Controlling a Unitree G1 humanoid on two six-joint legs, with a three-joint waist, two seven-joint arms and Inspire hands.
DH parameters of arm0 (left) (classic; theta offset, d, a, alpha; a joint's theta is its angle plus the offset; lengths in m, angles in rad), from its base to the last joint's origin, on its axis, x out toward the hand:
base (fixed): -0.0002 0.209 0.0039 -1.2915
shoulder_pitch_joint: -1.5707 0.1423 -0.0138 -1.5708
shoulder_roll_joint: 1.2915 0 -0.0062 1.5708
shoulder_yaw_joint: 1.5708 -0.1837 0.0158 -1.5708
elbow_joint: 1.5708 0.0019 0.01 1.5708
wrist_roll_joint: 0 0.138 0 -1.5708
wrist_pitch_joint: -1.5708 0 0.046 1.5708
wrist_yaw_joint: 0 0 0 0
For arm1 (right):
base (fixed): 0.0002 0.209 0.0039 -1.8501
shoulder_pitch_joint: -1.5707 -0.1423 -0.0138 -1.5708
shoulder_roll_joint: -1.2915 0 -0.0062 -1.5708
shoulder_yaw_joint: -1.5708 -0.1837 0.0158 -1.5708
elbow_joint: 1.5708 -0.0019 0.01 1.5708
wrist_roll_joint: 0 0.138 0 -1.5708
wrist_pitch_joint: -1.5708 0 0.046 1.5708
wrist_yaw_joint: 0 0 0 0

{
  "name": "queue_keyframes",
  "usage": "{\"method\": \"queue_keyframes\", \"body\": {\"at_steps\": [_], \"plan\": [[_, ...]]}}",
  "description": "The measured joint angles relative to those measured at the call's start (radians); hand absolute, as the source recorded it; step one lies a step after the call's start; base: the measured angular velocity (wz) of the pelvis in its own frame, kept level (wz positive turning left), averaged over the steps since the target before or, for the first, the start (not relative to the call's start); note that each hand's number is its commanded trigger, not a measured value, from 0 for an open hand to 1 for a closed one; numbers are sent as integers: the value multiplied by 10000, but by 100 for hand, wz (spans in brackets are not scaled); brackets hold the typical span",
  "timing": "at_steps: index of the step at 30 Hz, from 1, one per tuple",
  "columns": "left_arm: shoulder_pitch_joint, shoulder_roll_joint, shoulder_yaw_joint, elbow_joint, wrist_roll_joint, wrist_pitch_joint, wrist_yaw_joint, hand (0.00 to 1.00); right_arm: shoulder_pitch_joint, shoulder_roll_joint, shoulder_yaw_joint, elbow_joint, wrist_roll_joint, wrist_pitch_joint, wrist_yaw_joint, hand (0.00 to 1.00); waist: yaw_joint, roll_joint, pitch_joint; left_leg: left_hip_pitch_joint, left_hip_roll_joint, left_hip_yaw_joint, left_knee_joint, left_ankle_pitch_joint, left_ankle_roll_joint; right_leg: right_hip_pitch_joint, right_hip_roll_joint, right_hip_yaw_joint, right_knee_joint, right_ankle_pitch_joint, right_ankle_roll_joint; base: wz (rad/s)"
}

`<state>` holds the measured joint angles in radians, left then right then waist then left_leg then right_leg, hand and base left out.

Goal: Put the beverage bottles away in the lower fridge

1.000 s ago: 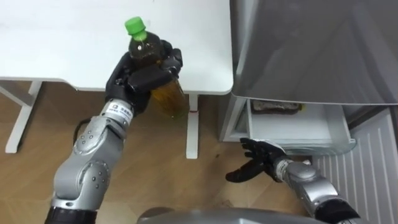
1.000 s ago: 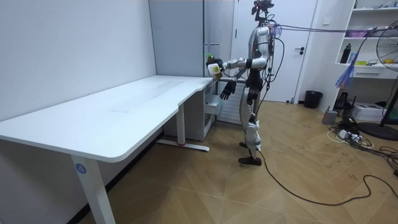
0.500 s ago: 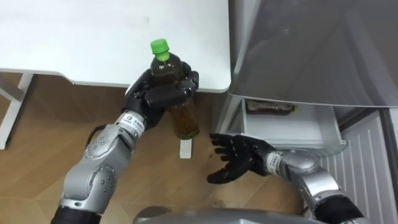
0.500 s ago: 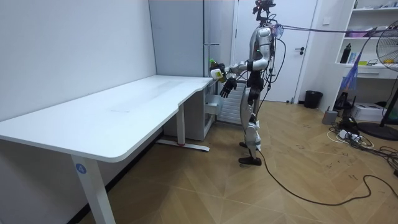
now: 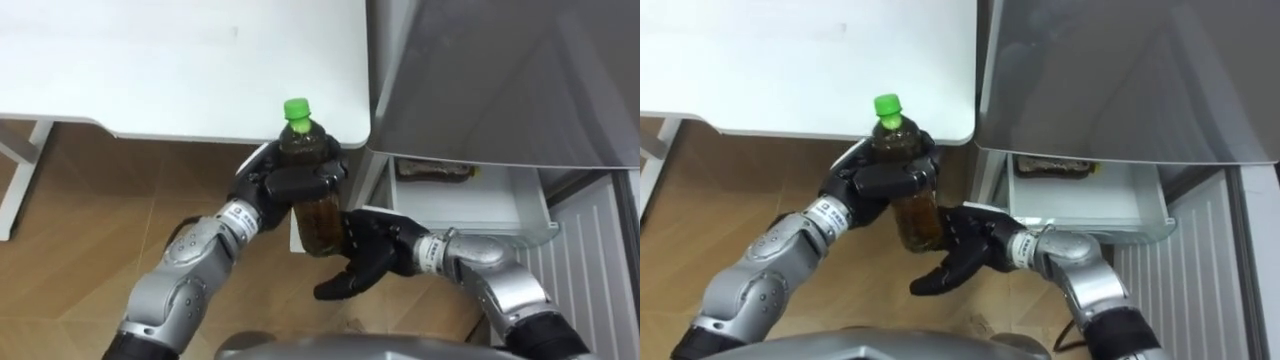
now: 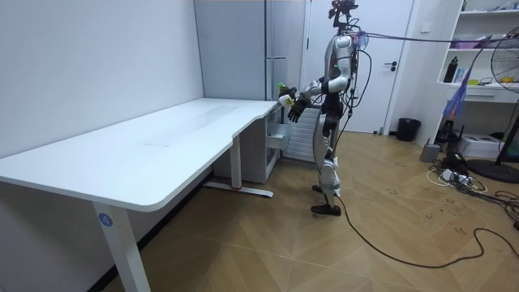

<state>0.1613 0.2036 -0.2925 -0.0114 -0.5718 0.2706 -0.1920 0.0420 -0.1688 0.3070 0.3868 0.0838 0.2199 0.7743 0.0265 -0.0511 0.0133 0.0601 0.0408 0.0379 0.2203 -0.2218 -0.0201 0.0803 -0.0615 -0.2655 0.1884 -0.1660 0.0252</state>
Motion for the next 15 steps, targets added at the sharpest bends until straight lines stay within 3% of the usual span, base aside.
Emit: {"method": "queue_keyframes", "body": {"at_steps": [6, 15], "plan": [[-4, 100, -495, 192, 355, -166, -241, 100, 14, -325, 455, 1, 378, 22, 43, 0, -71, 182, 31, 61, -3, 31, 27, -18, 25, -10, -46, 17, 172, 0, 1, 0], [-6, 124, -830, 519, 983, -433, -974, 100, 83, -440, 553, 1, 1234, 17, -7, 0, -223, 235, 24, 67, -6, 174, 23, -18, 29, -101, -40, 183, 218, 0, 1, -5]]}}
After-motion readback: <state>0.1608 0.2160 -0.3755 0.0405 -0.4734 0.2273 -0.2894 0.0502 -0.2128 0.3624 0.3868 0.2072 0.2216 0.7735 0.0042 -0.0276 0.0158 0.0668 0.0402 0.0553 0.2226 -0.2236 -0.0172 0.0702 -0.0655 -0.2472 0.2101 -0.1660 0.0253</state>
